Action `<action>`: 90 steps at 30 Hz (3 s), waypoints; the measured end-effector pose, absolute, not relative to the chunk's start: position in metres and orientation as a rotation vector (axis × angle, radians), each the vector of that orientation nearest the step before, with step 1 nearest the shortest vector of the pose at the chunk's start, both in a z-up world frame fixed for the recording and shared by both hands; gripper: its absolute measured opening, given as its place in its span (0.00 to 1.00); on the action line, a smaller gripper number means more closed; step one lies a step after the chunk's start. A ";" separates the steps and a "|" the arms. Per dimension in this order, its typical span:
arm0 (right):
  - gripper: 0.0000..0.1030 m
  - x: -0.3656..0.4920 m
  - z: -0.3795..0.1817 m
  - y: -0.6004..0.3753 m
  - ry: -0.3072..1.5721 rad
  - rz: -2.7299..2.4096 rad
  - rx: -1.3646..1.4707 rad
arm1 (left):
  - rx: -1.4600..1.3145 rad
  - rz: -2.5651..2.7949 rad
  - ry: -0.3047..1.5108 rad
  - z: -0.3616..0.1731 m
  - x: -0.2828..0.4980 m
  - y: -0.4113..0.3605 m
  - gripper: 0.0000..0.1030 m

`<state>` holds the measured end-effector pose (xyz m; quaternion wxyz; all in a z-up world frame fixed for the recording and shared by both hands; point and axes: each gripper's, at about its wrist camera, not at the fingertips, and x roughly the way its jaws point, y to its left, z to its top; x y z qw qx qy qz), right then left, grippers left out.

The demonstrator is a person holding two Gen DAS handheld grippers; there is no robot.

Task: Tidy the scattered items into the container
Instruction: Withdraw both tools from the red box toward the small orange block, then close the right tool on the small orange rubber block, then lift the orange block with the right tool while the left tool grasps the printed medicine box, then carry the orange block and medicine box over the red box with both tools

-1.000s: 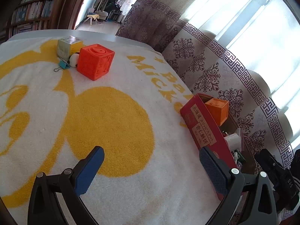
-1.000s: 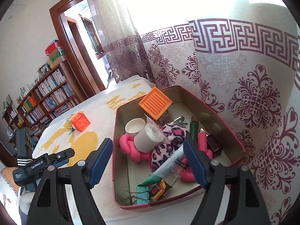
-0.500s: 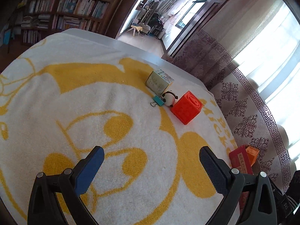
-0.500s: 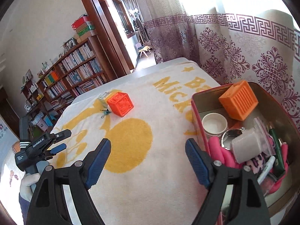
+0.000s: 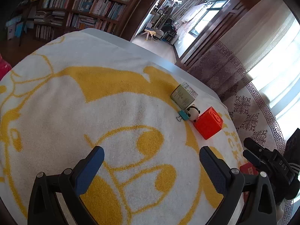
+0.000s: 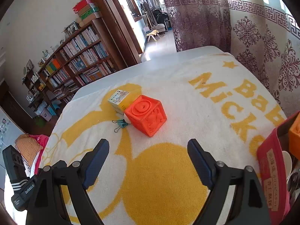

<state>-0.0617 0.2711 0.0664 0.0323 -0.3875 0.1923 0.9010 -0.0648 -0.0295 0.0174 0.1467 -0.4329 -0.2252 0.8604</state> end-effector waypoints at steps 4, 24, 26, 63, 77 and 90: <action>0.86 -0.095 0.061 0.270 0.603 2.757 -1.206 | -1.289 2.435 -0.658 0.008 -0.065 -0.027 0.99; 0.86 -0.159 0.017 0.271 0.535 2.693 -1.294 | -1.269 2.432 -0.661 0.004 -0.066 -0.028 0.99; 0.84 -0.158 0.017 0.272 0.534 2.710 -1.293 | -1.261 2.441 -0.644 0.004 -0.066 -0.026 0.99; 0.79 -0.043 0.026 0.315 0.776 2.697 -1.215 | -1.055 2.570 -0.135 0.058 -0.175 0.083 0.99; 0.80 -0.044 0.024 0.310 0.761 2.699 -1.234 | -1.207 2.529 0.052 0.005 -0.244 0.130 0.97; 0.80 -0.046 0.025 0.304 0.678 2.720 -1.202 | -1.163 2.468 -0.145 0.028 -0.208 0.093 0.61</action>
